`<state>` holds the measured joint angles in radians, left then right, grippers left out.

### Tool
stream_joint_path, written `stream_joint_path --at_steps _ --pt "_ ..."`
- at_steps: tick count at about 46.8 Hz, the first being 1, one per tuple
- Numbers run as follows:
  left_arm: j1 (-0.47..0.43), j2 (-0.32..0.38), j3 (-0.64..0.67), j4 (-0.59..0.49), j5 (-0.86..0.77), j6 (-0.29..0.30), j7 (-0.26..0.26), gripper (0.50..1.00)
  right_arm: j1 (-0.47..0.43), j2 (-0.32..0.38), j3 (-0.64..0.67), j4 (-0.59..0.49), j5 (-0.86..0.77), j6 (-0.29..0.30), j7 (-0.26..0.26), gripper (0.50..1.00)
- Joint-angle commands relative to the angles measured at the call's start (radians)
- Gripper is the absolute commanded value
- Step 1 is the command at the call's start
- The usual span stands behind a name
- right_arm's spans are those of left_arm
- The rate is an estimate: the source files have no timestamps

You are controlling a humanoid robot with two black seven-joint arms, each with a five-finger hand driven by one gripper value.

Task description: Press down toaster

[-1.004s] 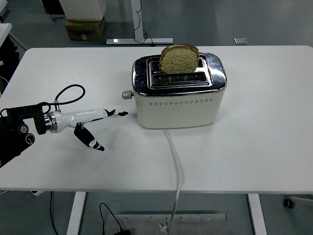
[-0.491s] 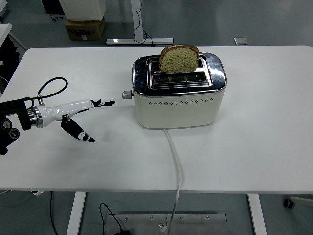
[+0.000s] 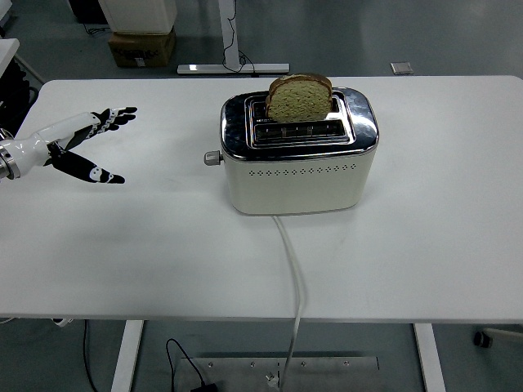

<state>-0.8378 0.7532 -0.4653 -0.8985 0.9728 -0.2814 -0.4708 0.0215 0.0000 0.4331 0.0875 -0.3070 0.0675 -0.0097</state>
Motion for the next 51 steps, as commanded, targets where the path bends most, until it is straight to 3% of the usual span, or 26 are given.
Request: stream_joint_path --at_steps 1,7,13,25,41,51 --pt "-0.021 -0.003 0.002 0.048 -0.067 0.001 0.0 1.0 0.0 0.0 0.001 0.0 -0.001 0.0 0.0 0.998" --pt "-0.055 -0.034 0.005 0.134 -0.265 0.001 -0.002 1.0 0.0 0.0 -0.001 0.0 -0.001 0.0 0.0 0.998" --pt "-0.055 -0.038 0.007 0.144 -0.417 0.001 0.0 1.0 0.0 0.0 0.001 0.0 0.0 0.0 0.0 0.998" --pt "-0.056 -0.089 0.002 0.184 -0.595 0.002 -0.002 1.0 0.0 0.0 -0.001 0.0 0.0 0.0 0.0 0.998" --pt "-0.058 -0.274 0.0 0.391 -0.845 0.004 -0.002 1.0 0.0 0.0 -0.001 0.0 0.0 0.0 0.0 0.998" --pt "-0.073 -0.299 -0.001 0.429 -0.908 0.007 -0.002 1.0 0.0 0.0 0.001 0.0 0.0 0.0 0.0 0.998"
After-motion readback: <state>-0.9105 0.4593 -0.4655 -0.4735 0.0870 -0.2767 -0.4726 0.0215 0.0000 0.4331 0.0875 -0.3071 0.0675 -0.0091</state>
